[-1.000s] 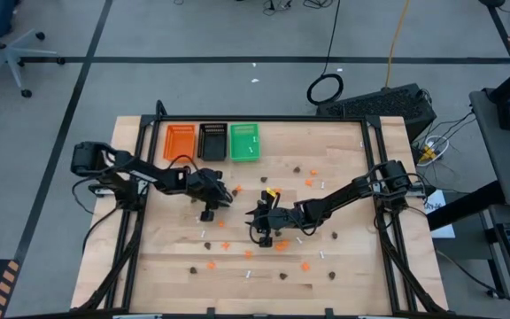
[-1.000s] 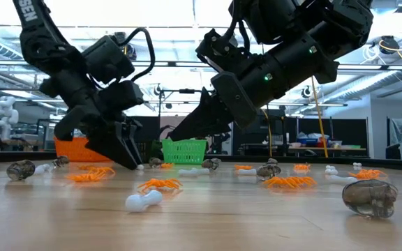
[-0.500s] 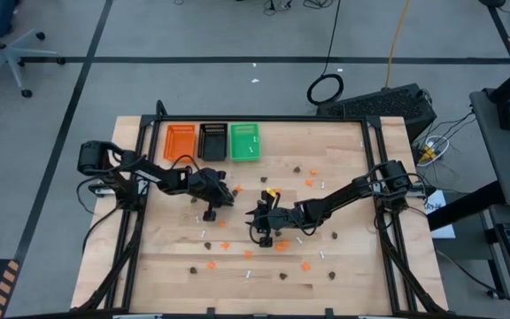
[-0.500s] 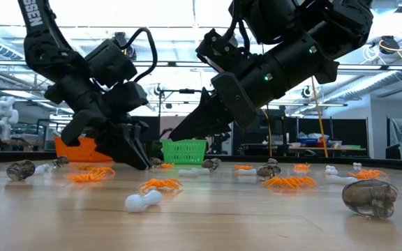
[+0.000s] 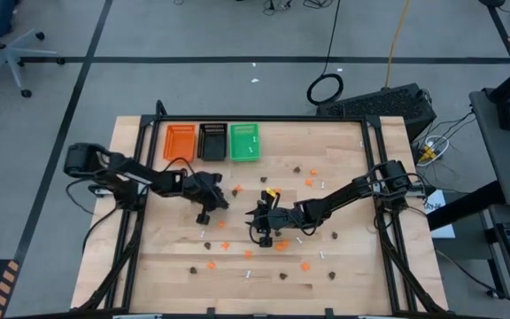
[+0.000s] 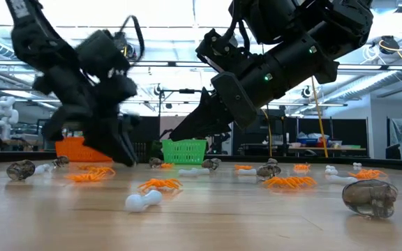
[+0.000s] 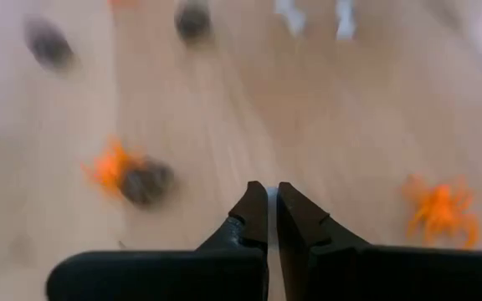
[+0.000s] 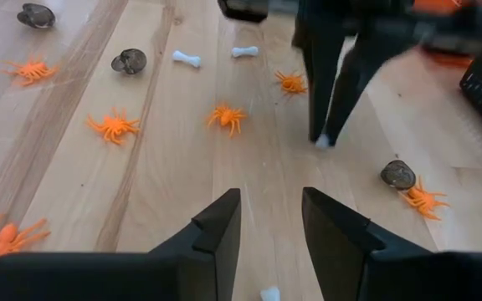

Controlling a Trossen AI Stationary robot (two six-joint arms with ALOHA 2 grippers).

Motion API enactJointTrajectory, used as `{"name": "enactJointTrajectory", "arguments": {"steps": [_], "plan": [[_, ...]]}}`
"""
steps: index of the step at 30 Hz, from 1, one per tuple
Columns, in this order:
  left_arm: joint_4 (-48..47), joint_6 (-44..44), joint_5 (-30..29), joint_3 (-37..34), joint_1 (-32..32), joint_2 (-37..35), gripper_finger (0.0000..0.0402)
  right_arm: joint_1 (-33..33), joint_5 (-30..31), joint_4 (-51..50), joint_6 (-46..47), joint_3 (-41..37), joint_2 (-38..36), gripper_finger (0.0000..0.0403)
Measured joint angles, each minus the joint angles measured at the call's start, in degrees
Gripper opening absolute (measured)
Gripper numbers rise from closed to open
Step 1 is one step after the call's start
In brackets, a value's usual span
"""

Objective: Sort Halloween decoration
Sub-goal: Put the white bone toy into the green bin

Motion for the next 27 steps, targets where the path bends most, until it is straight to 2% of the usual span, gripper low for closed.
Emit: {"name": "enactJointTrajectory", "arguments": {"steps": [7, 13, 19, 27], "plan": [[-1.4, 9.8, -7.9, 0.2, -4.0, -10.2, 0.0001, 0.0, 0.0, 0.0, 0.0, 0.0, 0.0, 0.0114], [-0.8, 24.1, -13.0, 0.3, -7.2, -15.2, 0.0001, -0.4, 0.1, 0.0, 0.0, 0.0, 0.0, 0.0114], [0.9, 36.8, -16.4, 0.3, -8.8, -17.1, 0.0001, -0.4, 0.2, 0.5, 0.0, 0.0, 0.0, 0.0114], [4.5, 48.4, -16.8, 0.4, -9.6, -17.1, 0.0002, -0.4, 0.2, 1.4, 0.5, 0.0, 0.0, 0.0114]]}}
